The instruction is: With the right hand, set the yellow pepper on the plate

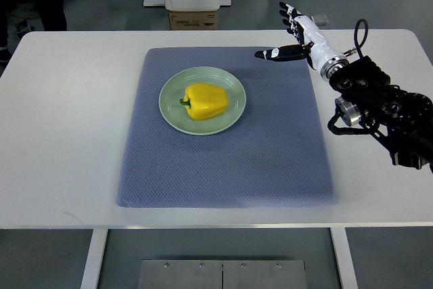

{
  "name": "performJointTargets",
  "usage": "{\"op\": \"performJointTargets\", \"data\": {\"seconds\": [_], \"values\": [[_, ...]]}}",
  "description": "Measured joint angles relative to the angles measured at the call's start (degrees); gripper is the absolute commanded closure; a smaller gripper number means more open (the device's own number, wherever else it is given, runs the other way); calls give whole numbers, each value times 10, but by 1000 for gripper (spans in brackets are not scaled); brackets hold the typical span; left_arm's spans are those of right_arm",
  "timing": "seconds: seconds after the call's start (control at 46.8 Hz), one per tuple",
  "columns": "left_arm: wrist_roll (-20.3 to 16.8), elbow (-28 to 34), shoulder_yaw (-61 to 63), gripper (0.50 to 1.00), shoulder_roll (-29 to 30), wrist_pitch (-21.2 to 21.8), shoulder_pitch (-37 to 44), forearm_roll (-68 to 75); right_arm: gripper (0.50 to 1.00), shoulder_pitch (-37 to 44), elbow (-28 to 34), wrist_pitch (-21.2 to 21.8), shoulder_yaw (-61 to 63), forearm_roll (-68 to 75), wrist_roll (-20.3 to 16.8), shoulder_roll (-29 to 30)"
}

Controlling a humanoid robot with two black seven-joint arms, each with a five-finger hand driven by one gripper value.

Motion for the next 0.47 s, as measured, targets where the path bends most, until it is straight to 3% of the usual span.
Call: {"op": "performJointTargets", "data": {"seconds": [0.299, 0.47], "values": [[0, 0, 0, 500, 0, 0, 0, 0, 500, -80, -12, 103, 106, 161, -1, -33], [0, 0, 0, 500, 0, 0, 0, 0, 500, -115, -63, 123, 174, 185, -5, -34]]}}
